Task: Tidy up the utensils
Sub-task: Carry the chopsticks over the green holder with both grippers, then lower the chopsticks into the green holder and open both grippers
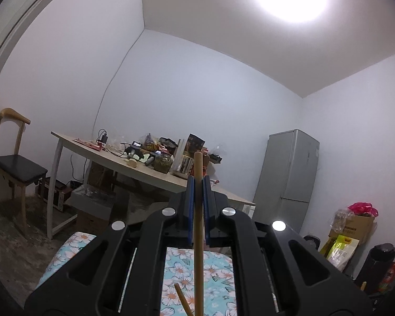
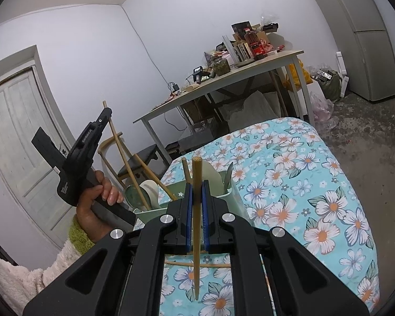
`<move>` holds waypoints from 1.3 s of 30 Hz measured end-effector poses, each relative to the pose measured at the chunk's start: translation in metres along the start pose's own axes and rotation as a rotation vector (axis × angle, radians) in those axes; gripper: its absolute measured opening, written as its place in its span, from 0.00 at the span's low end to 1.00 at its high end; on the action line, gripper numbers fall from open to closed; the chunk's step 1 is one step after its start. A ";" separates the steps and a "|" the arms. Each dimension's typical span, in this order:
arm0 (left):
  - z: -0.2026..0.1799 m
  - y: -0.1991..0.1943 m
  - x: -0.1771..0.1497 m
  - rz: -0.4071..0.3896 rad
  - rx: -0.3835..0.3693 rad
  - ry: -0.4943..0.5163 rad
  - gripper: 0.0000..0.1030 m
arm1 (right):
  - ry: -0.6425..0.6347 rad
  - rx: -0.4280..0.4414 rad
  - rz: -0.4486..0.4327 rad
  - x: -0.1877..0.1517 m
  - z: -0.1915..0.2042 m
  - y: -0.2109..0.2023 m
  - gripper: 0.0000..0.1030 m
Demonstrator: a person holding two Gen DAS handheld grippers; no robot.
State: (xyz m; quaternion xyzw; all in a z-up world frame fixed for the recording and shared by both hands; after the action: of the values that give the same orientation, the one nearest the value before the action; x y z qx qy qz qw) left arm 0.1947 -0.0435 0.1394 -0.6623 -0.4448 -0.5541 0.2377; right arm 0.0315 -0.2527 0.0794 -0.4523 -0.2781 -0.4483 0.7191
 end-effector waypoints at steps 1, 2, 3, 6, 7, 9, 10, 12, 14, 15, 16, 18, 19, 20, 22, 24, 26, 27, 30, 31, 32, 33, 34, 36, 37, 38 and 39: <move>-0.002 -0.001 0.000 -0.007 0.004 0.009 0.05 | 0.001 0.001 0.000 0.000 0.000 0.000 0.07; -0.003 -0.001 -0.001 -0.009 0.001 0.018 0.05 | 0.001 0.001 0.000 0.000 0.000 0.000 0.07; -0.002 0.003 -0.001 -0.003 -0.003 0.021 0.05 | 0.001 0.000 -0.001 0.000 0.000 0.000 0.07; -0.003 0.003 -0.007 0.032 -0.024 0.016 0.05 | 0.009 0.003 -0.002 -0.001 -0.001 -0.002 0.07; -0.002 0.001 -0.010 0.043 -0.028 0.015 0.06 | 0.009 0.004 -0.003 -0.001 -0.001 -0.002 0.07; 0.002 -0.003 -0.014 0.071 -0.042 0.002 0.11 | 0.005 0.003 -0.005 0.000 -0.001 -0.003 0.07; 0.003 -0.005 -0.017 0.085 -0.046 -0.005 0.19 | 0.003 0.004 -0.006 0.000 0.000 -0.004 0.07; 0.009 -0.009 -0.020 0.106 -0.048 -0.016 0.30 | -0.004 0.007 -0.012 0.002 0.002 -0.006 0.07; 0.012 -0.014 -0.022 0.117 -0.055 -0.015 0.38 | -0.013 0.011 -0.021 0.005 0.005 -0.009 0.07; 0.013 -0.018 -0.022 0.120 -0.057 -0.013 0.41 | -0.020 0.015 -0.029 0.007 0.009 -0.011 0.07; 0.014 -0.022 -0.022 0.125 -0.061 -0.010 0.45 | -0.027 0.019 -0.036 0.009 0.012 -0.012 0.07; 0.015 -0.030 -0.022 0.132 -0.066 -0.001 0.50 | -0.046 0.032 -0.055 0.015 0.019 -0.017 0.07; 0.016 -0.034 -0.021 0.135 -0.066 0.002 0.53 | -0.053 0.040 -0.066 0.018 0.023 -0.020 0.07; 0.018 -0.041 -0.020 0.137 -0.069 0.000 0.56 | -0.059 0.050 -0.076 0.021 0.026 -0.023 0.07; 0.020 -0.050 -0.018 0.141 -0.076 0.001 0.59 | -0.066 0.075 -0.103 0.031 0.034 -0.030 0.07; 0.022 -0.063 -0.016 0.144 -0.085 0.010 0.63 | -0.072 0.104 -0.138 0.043 0.042 -0.037 0.07; 0.025 -0.073 -0.014 0.153 -0.090 0.023 0.68 | -0.094 0.116 -0.185 0.058 0.051 -0.045 0.07; 0.027 -0.079 -0.015 0.164 -0.091 0.032 0.69 | -0.101 0.123 -0.201 0.063 0.054 -0.047 0.07; 0.034 -0.091 -0.023 0.218 -0.092 0.044 0.75 | -0.146 0.131 -0.258 0.081 0.068 -0.052 0.07; 0.037 -0.095 -0.027 0.239 -0.091 0.045 0.77 | -0.160 0.131 -0.273 0.086 0.072 -0.051 0.07; 0.041 -0.099 -0.033 0.269 -0.088 0.047 0.79 | -0.174 0.134 -0.285 0.092 0.077 -0.049 0.07; 0.044 -0.102 -0.038 0.286 -0.085 0.048 0.80 | -0.182 0.134 -0.292 0.096 0.080 -0.047 0.07; 0.048 -0.106 -0.044 0.310 -0.080 0.046 0.81 | -0.191 0.130 -0.300 0.100 0.083 -0.042 0.07; 0.056 -0.113 -0.056 0.362 -0.071 0.029 0.81 | -0.218 0.104 -0.307 0.107 0.087 -0.031 0.07; 0.059 -0.115 -0.062 0.384 -0.069 0.022 0.81 | -0.226 0.094 -0.308 0.109 0.089 -0.025 0.07; 0.063 -0.118 -0.067 0.401 -0.066 0.017 0.81 | -0.233 0.080 -0.304 0.112 0.090 -0.016 0.07; 0.067 -0.121 -0.074 0.419 -0.057 0.017 0.81 | -0.237 0.070 -0.300 0.113 0.091 -0.009 0.07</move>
State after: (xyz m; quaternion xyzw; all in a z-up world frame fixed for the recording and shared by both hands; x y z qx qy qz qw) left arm 0.1268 0.0458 0.0299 -0.7422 -0.2792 -0.5104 0.3326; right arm 0.0736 -0.2174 0.2138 -0.4300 -0.4406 -0.4842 0.6217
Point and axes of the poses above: each gripper's, at about its wrist camera, not at the fingertips, and y roughly the way its jaws point, z to its left, x to its top, the point moved 4 cm from there along y, roughly the way its jaws point, and after that the axes turned 3 degrees about -x, right-handed, at the moved point
